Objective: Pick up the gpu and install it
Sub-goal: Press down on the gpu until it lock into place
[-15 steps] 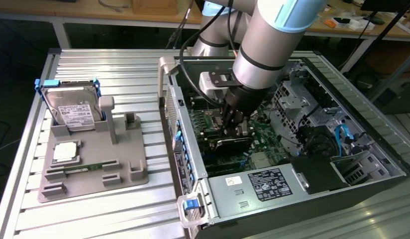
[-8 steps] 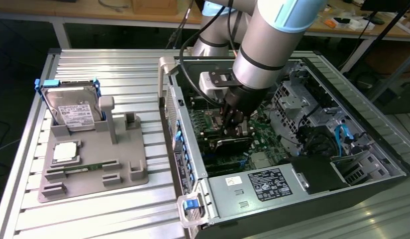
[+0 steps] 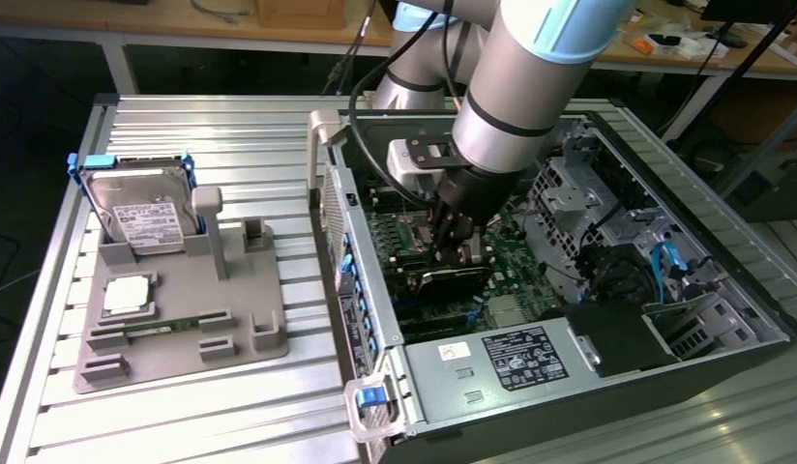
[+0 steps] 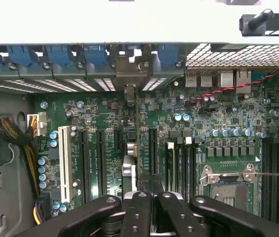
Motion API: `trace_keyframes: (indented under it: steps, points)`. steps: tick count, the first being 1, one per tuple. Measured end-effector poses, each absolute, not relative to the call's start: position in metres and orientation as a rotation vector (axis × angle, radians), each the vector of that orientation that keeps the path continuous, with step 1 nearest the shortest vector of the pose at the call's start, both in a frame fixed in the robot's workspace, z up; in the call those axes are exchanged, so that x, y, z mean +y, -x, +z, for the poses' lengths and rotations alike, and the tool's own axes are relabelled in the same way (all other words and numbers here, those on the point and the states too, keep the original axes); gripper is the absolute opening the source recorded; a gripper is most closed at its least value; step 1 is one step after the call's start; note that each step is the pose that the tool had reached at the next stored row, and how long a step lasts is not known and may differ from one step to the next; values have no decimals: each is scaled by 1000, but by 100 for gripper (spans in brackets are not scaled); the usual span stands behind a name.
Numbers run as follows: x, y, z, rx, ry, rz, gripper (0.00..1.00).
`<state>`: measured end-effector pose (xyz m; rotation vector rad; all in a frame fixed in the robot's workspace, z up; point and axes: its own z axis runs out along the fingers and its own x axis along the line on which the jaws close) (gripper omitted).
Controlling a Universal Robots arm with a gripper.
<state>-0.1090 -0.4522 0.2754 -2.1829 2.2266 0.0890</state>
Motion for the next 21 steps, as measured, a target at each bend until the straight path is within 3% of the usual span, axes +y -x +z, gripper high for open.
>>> trace_keyframes:
  steps: [21]
  points:
    - [-449,149,282,2215,2173,61,11]
